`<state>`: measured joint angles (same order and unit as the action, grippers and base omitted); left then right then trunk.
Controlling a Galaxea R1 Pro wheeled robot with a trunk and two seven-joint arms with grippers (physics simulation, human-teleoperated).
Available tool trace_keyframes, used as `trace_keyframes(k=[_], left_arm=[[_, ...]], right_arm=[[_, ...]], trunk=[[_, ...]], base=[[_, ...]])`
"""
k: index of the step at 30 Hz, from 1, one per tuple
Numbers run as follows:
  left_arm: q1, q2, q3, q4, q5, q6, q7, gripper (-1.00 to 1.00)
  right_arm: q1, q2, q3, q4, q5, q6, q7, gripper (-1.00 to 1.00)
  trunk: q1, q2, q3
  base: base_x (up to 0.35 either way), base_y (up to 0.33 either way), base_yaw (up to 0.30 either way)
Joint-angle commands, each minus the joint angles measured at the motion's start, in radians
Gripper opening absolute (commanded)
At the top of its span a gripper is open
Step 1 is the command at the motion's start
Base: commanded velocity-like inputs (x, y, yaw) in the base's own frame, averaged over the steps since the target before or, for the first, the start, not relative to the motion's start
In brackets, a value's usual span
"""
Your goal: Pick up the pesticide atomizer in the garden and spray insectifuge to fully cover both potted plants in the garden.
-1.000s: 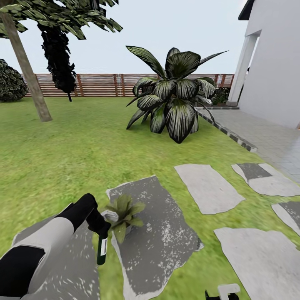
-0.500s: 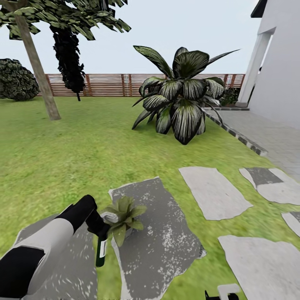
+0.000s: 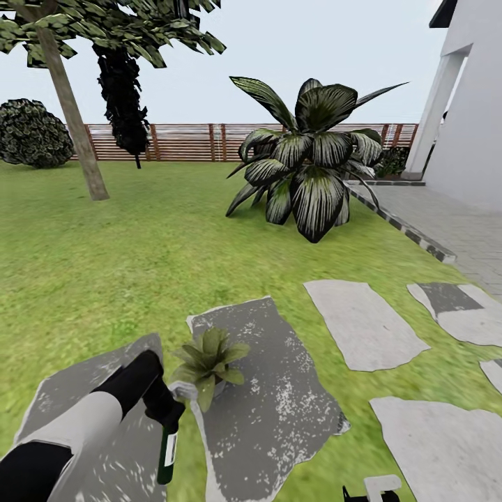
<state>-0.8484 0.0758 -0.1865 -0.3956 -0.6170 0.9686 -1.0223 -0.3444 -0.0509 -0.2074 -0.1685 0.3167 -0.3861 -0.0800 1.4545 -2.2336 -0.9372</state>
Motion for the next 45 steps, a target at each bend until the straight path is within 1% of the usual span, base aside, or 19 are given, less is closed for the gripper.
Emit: trace_keyframes(k=[1,3,7,9,10,13,15,18,23,28,35,38,42,45], left_arm=[[0.002,0.000,0.001,-0.003,-0.008,0.004,-0.010,-1.00],[0.001,-0.001,0.001,-0.013,-0.008,0.006,-0.009,-1.00],[-0.005,-0.005,0.002,-0.103,-0.007,0.019,0.004,-1.00],[-0.008,-0.013,0.002,-0.130,-0.007,0.028,0.006,-1.00],[-0.010,-0.021,0.002,-0.140,-0.007,0.031,0.007,-1.00],[-0.010,-0.043,0.002,-0.147,-0.008,0.034,0.008,-1.00],[-0.005,-0.051,0.001,-0.143,-0.008,0.034,0.008,-1.00],[0.003,-0.051,0.000,-0.138,-0.009,0.031,0.008,-1.00],[0.052,-0.044,0.001,-0.136,-0.009,0.021,0.016,-1.00],[0.081,-0.042,0.001,-0.135,-0.002,0.019,0.096,-1.00],[0.084,-0.052,0.008,-0.147,0.002,0.016,0.112,-1.00],[0.084,-0.055,0.024,-0.153,0.002,0.017,0.113,-1.00],[0.081,-0.069,0.032,-0.166,0.001,0.018,0.117,-1.00],[0.080,-0.072,0.037,-0.173,0.000,0.019,0.125,-1.00]], right_arm=[[-0.001,0.000,-0.006,0.001,0.010,-0.004,-0.004,1.00],[-0.001,0.000,-0.006,0.001,0.010,-0.004,-0.003,1.00],[-0.001,0.000,-0.006,0.001,0.010,-0.004,-0.003,1.00],[-0.001,0.000,-0.006,0.001,0.010,-0.004,-0.003,1.00],[-0.001,0.000,-0.006,0.001,0.010,-0.004,-0.003,1.00],[-0.001,0.000,-0.006,0.001,0.010,-0.004,-0.003,1.00],[-0.001,0.000,-0.006,0.001,0.010,-0.004,-0.003,1.00],[-0.001,0.000,-0.006,0.001,0.010,-0.004,-0.003,1.00],[-0.001,0.000,-0.006,0.001,0.009,-0.004,-0.004,1.00],[-0.001,0.000,-0.006,0.001,0.010,-0.004,-0.004,1.00],[-0.001,0.000,-0.006,0.001,0.010,-0.004,-0.004,1.00],[-0.001,0.000,-0.006,0.001,0.010,-0.004,-0.004,1.00],[-0.001,0.000,-0.006,0.001,0.010,-0.004,-0.004,1.00],[-0.001,-0.001,-0.006,0.001,0.009,-0.004,-0.004,1.00]], trunk=[[0.000,0.000,-0.001],[0.000,0.000,-0.001],[0.000,0.000,-0.001],[0.000,0.000,-0.001],[0.000,0.000,-0.001],[0.000,0.000,-0.001],[0.000,0.000,-0.001],[0.000,0.000,-0.001],[0.000,0.000,-0.001],[0.000,0.000,-0.001],[0.000,0.000,-0.001],[0.000,0.000,-0.001],[0.000,0.000,-0.001],[0.000,0.000,-0.001]], base=[[0.000,0.000,0.000],[0.000,0.000,0.000],[0.000,0.000,0.000],[0.000,0.000,0.000],[0.000,0.000,0.000],[0.000,0.000,0.000],[0.000,0.000,0.000],[0.000,0.000,0.000],[0.000,0.000,0.000],[0.000,0.000,-0.019],[0.000,0.000,-0.246],[0.000,0.000,-0.239],[0.000,0.000,-0.090],[0.000,0.000,-0.012]])
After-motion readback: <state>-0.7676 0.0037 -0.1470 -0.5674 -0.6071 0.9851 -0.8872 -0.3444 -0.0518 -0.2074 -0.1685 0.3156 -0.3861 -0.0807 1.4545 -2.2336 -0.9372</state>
